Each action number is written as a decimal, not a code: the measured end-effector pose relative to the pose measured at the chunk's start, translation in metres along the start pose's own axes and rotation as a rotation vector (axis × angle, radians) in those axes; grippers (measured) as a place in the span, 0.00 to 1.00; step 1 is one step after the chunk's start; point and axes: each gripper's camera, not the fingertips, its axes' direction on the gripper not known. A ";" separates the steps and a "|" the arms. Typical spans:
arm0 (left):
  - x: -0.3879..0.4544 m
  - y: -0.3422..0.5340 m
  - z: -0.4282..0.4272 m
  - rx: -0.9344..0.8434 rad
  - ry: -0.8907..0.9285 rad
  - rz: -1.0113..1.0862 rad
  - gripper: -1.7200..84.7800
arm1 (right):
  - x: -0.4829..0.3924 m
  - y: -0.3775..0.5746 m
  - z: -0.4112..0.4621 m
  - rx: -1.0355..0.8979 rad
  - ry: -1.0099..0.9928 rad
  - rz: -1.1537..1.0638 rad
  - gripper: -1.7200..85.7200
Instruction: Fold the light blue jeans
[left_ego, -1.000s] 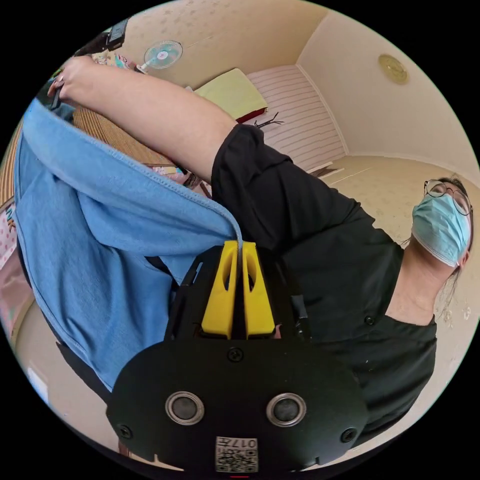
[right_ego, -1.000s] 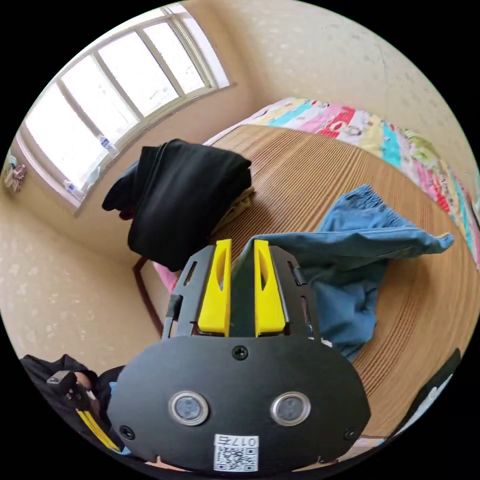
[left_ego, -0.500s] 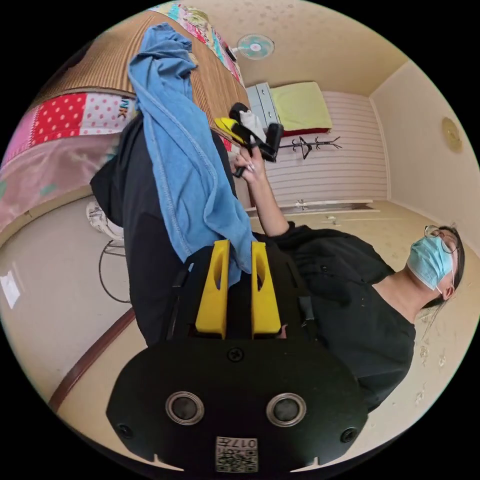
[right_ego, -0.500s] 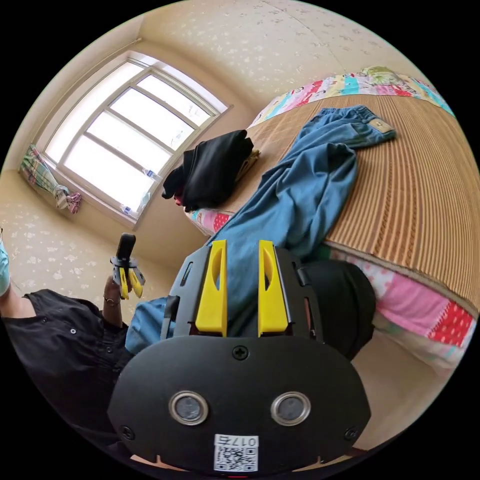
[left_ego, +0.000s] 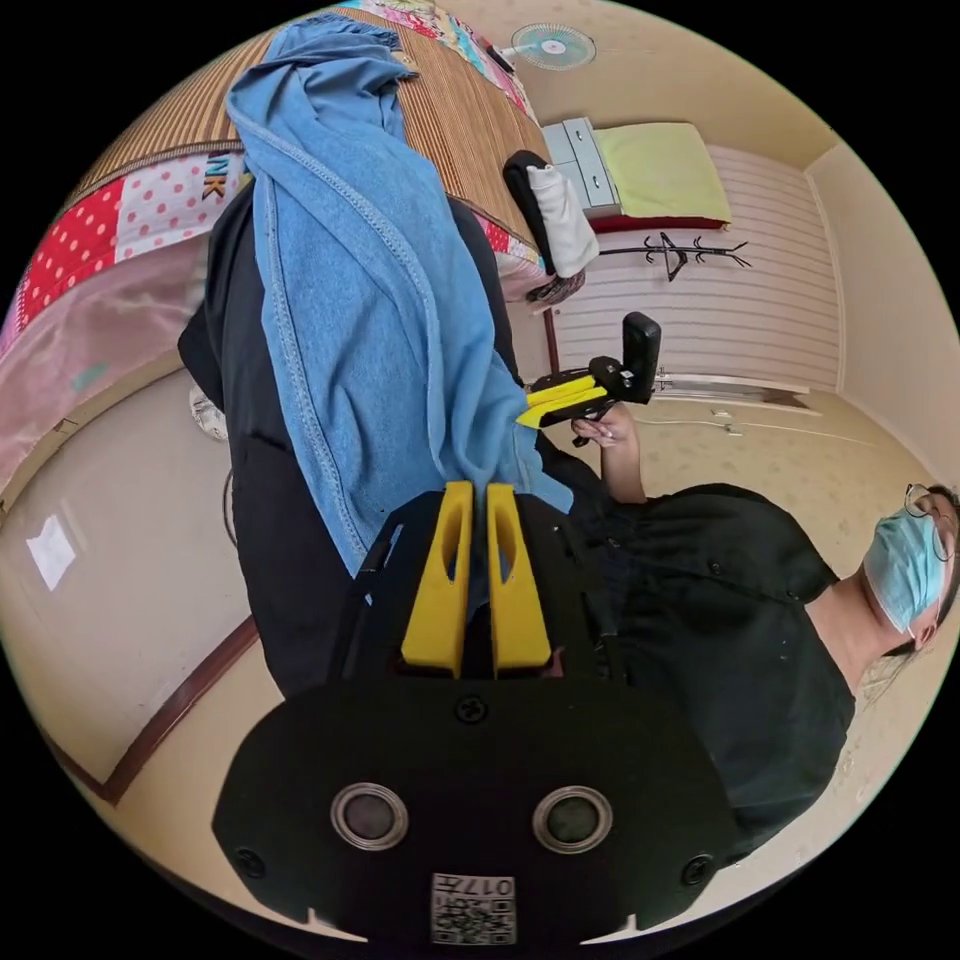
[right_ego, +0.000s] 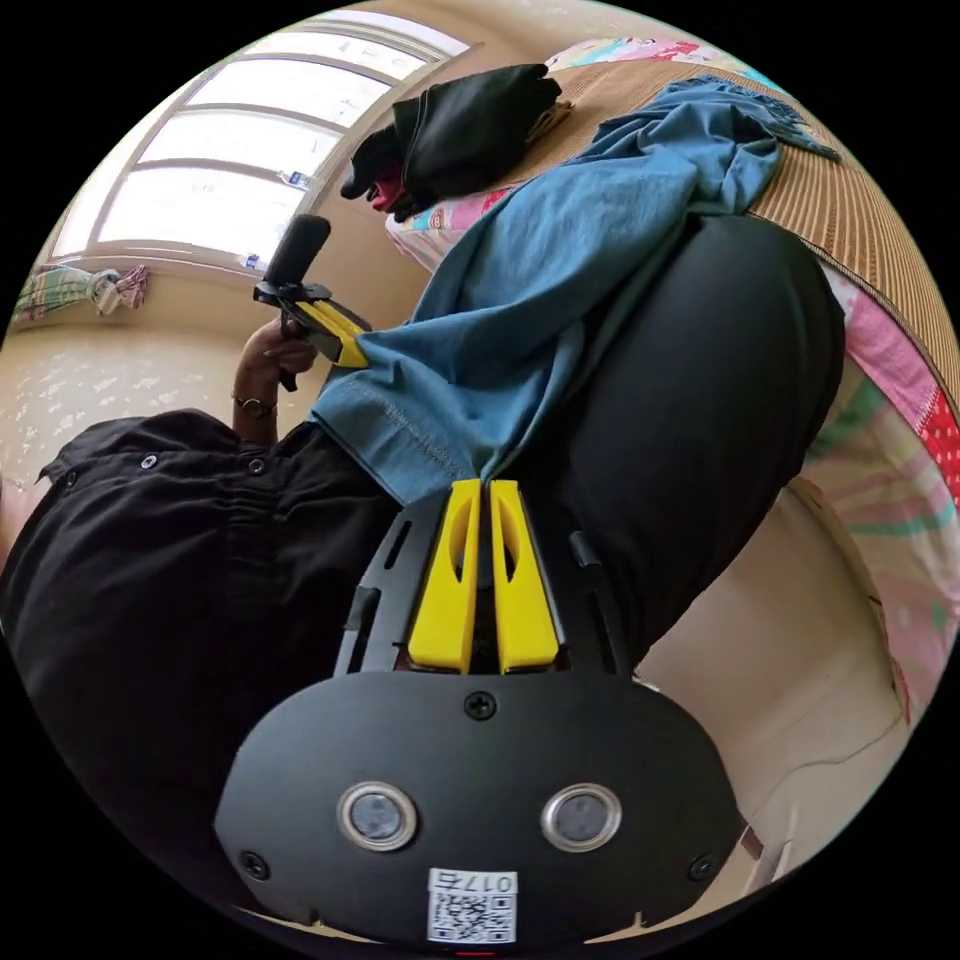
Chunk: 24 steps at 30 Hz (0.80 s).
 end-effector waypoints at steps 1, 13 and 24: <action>0.004 0.000 -0.004 0.004 0.008 0.013 0.02 | -0.002 0.002 -0.008 0.012 -0.019 -0.014 0.05; 0.115 0.042 -0.117 0.103 0.087 0.332 0.02 | -0.112 0.046 -0.147 0.229 -0.288 -0.398 0.05; 0.007 0.016 -0.140 0.245 -0.098 -0.204 0.15 | -0.024 -0.009 -0.135 0.214 -0.123 -0.094 0.10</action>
